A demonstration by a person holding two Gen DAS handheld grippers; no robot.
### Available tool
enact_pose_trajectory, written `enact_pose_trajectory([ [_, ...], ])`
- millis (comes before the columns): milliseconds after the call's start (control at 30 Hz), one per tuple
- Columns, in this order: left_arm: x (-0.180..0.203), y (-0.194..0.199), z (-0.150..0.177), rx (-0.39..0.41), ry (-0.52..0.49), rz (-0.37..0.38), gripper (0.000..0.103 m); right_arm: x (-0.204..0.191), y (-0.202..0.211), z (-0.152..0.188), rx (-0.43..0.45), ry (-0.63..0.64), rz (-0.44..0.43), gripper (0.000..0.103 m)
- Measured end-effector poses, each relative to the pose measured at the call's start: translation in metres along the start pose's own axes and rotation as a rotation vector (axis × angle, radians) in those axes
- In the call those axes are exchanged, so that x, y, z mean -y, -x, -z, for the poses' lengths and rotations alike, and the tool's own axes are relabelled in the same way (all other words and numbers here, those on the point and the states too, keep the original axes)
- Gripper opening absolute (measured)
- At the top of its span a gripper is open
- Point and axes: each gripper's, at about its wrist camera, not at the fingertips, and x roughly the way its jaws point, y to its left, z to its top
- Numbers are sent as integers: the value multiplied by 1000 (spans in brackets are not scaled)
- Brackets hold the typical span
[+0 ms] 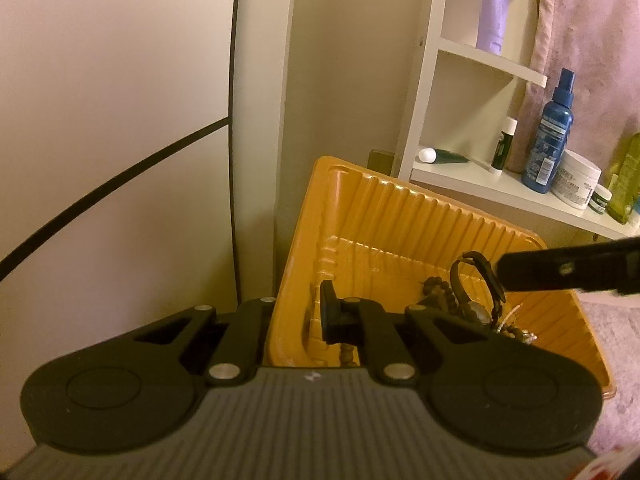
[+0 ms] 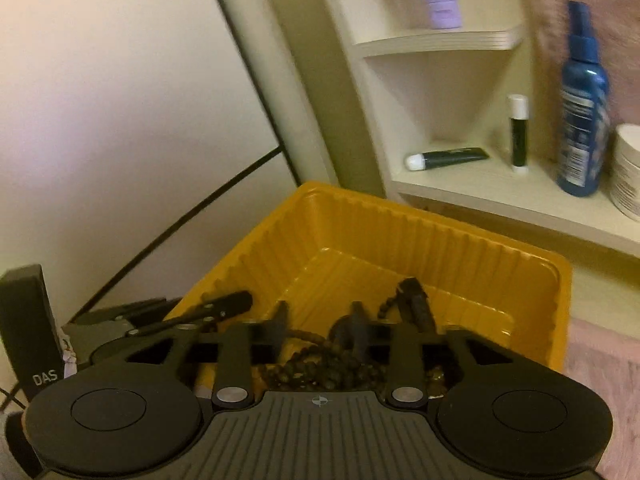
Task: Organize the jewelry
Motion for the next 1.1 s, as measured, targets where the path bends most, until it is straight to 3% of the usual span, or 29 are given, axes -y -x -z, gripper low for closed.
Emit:
enact_pose_trajectory([
  [533,-10,-33,10,-76,45,3,12,44,70,46,65,-115,150,65],
  [600,-10,-35,12,-86,38,4,15,47,77,51,69,-135,169,67],
  [667,-9,-37,13,-91,32,-9,35,49,85,57,74,-153,189,68],
  [700,-9,-36,13,-88,31,-18,39,50,88,60,76,-157,200,68],
  [833,-13,-33,12,-94,29,-29,47,52,98,68,72,-166,251,69],
  [1100,-12,12,4,-59,9,-102,48,48,122,83,51,-141,344,70],
])
